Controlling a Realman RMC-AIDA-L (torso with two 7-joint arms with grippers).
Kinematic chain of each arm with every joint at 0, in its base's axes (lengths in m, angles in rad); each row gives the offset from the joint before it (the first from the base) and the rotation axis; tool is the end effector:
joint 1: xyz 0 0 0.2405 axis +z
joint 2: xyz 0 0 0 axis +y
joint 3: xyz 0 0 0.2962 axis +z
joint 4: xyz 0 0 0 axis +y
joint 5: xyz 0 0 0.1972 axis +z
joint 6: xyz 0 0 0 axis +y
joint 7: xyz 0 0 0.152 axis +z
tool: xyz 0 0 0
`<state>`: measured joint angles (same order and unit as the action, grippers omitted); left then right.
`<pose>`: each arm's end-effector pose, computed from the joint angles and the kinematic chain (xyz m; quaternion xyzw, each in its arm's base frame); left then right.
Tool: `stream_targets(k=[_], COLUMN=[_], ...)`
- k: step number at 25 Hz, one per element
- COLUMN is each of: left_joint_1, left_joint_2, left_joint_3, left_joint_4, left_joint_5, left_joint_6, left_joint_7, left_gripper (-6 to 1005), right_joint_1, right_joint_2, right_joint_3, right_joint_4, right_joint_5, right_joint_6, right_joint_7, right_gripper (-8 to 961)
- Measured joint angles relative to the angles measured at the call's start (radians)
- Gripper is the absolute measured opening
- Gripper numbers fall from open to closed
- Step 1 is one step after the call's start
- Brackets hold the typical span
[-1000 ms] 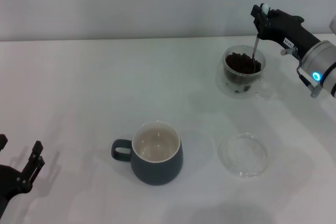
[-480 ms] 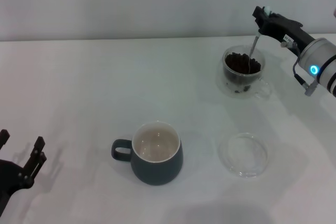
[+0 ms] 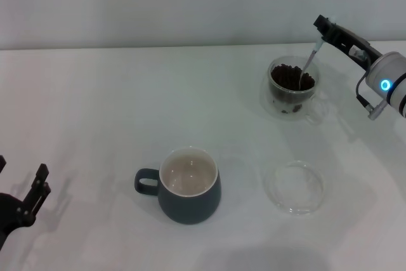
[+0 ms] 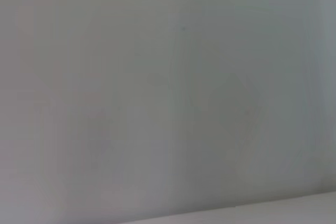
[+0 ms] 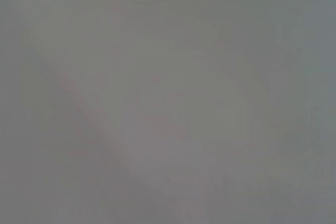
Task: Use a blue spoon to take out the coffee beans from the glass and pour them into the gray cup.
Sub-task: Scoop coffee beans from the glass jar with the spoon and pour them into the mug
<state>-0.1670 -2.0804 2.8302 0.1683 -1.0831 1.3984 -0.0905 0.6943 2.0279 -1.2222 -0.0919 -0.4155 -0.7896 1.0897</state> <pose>-0.3787 0.2246 -0.0588 -0.7488 -0.2153 -0.2793 0.5612 0.3222 0.4420 -0.0180 -0.6378 0.4965 0.3889 0.4420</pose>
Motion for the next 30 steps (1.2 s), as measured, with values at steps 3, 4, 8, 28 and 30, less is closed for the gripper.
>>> stream_targets(k=[3, 4, 8, 28, 30], left_joint_1=[0.004, 0.005, 0.009, 0.005, 0.003], left_joint_2=[0.000, 0.000, 0.001, -0.001, -0.001], left_joint_3=[0.000, 0.000, 0.000, 0.001, 0.000], left_joint_4=[-0.002, -0.003, -0.005, -0.006, -0.006], left_joint_5=[0.000, 0.000, 0.000, 0.000, 0.000], left_joint_6=[0.000, 0.000, 0.002, 0.005, 0.003], left_joint_7=[0.000, 0.000, 0.000, 0.000, 0.000], left_gripper=[761, 761, 762, 761, 761], right_joint_1=[-0.004, -0.008, -0.018, -0.041, -0.039], right_joint_2=[0.000, 0.000, 0.000, 0.000, 0.000], right_joint_3=[0.000, 0.000, 0.001, 0.001, 0.001], right_joint_4=[0.000, -0.001, -0.006, 0.000, 0.000], right_joint_5=[0.012, 0.013, 0.027, 0.142, 0.153], right_joint_6=[0.001, 0.001, 0.002, 0.006, 0.006], right_joint_7=[0.031, 0.048, 0.091, 0.230, 0.234], right_gripper=[151, 151, 151, 150, 150])
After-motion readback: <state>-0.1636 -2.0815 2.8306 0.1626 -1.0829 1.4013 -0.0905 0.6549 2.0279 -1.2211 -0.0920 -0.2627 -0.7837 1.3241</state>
